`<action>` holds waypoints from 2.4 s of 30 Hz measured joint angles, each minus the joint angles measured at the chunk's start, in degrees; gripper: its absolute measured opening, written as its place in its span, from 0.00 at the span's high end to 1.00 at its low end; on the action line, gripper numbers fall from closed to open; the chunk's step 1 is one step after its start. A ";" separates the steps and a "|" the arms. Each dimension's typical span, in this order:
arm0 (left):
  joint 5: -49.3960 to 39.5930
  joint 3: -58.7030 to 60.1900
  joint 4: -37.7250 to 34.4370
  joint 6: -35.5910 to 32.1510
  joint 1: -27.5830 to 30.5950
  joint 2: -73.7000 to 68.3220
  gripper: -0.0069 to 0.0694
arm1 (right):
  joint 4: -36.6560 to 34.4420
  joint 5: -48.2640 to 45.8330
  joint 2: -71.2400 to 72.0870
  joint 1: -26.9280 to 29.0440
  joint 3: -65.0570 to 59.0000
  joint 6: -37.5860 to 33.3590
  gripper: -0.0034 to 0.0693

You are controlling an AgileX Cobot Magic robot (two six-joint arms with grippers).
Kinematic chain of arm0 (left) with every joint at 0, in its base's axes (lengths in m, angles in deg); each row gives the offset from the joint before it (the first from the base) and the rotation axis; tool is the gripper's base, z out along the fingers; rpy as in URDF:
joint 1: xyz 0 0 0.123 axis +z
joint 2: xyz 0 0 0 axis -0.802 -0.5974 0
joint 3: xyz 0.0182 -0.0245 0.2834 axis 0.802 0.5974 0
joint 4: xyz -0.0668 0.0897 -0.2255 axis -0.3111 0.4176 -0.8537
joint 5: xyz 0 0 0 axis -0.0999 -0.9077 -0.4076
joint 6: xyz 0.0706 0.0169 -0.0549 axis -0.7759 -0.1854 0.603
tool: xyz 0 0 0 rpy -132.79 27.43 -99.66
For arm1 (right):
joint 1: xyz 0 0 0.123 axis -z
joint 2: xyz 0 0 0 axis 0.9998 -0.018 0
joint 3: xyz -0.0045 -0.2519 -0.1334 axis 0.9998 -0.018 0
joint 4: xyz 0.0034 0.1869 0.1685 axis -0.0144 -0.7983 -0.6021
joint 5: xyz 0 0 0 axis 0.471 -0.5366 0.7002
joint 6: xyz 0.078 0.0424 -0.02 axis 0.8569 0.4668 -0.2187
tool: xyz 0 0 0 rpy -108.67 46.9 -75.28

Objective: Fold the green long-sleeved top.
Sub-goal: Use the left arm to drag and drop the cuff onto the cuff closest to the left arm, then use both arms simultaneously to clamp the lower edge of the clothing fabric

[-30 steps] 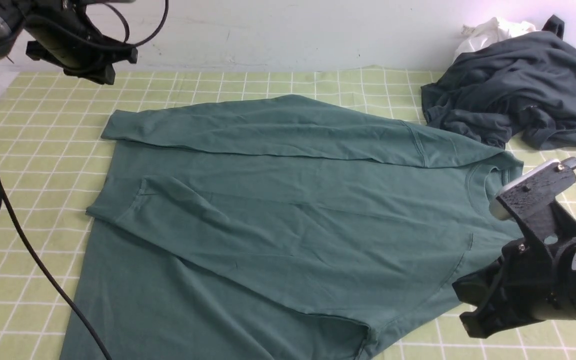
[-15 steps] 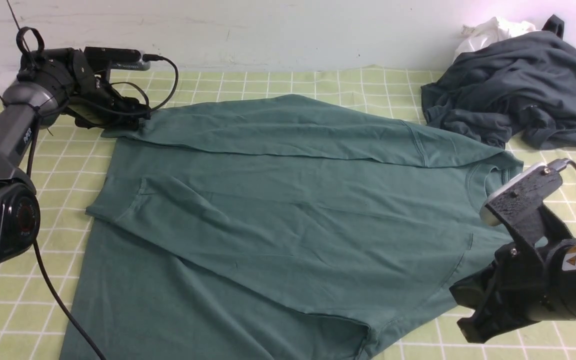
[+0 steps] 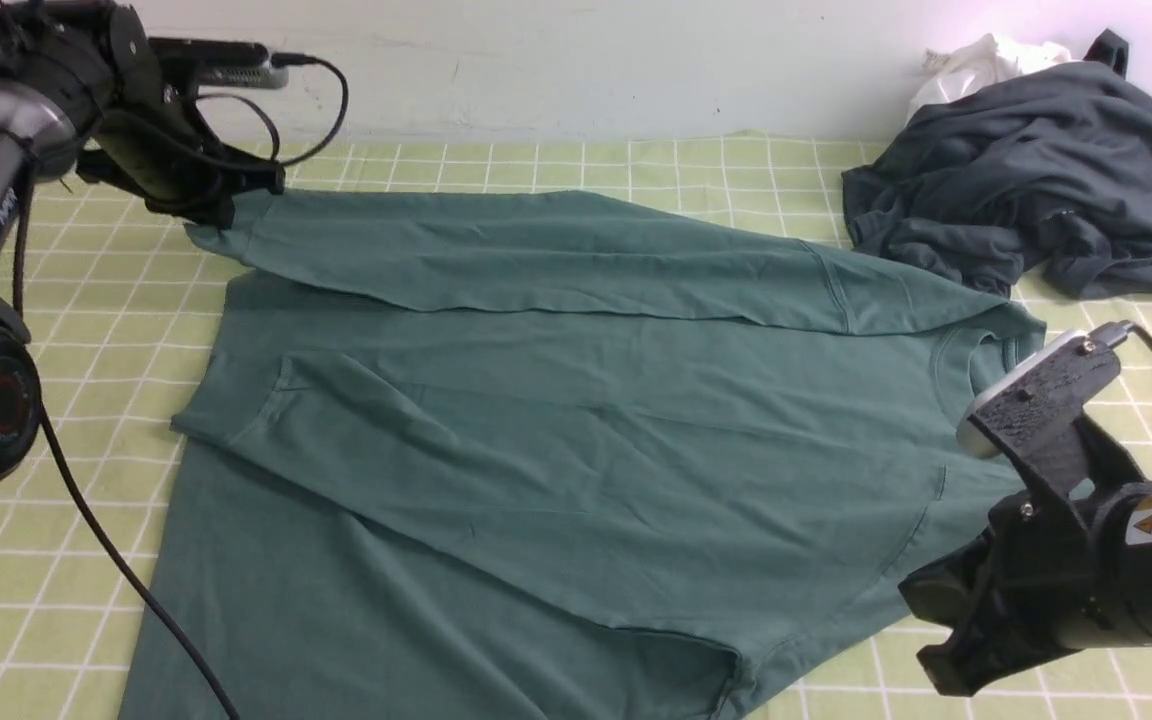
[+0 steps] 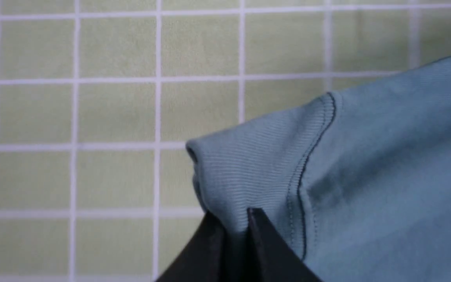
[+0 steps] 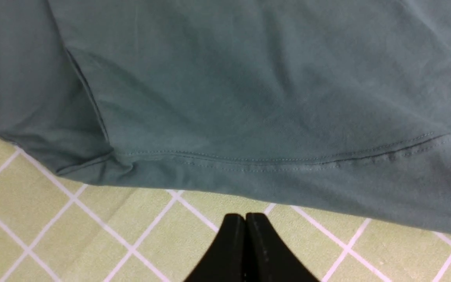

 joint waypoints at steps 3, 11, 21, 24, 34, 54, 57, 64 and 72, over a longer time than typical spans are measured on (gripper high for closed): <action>-6.31 0.14 0.19 -1.74 -1.04 4.20 0.87 | 0.00 -0.37 1.92 0.00 0.00 0.00 0.97; -7.24 18.60 0.32 -1.51 -3.98 20.17 0.87 | 0.13 -1.21 8.85 0.00 0.00 -0.04 0.97; -5.67 57.53 1.44 0.66 -5.86 40.65 0.87 | 0.39 -2.10 10.90 0.00 0.00 0.14 0.97; -2.07 63.47 2.64 0.78 -6.50 40.94 0.85 | -0.27 -2.44 10.90 0.00 0.00 -0.01 0.97; -4.81 70.81 2.73 0.77 -8.40 45.31 0.42 | -1.48 -4.87 10.90 0.00 0.00 -0.05 0.97; 21.55 104.43 5.32 -29.53 -21.71 53.12 0.53 | -7.28 -5.05 10.90 0.00 0.00 -7.18 0.97; 21.12 104.43 4.70 -29.48 -21.96 52.75 0.67 | -7.66 -5.05 10.90 0.00 0.00 -7.54 0.97; 19.94 103.01 5.84 -20.64 -22.06 54.33 0.90 | -7.77 -5.05 11.01 0.00 0.00 -9.23 0.97; 18.18 101.29 8.24 -13.26 -22.06 62.30 0.90 | -11.10 -1.74 12.97 0.00 0.00 -21.31 0.97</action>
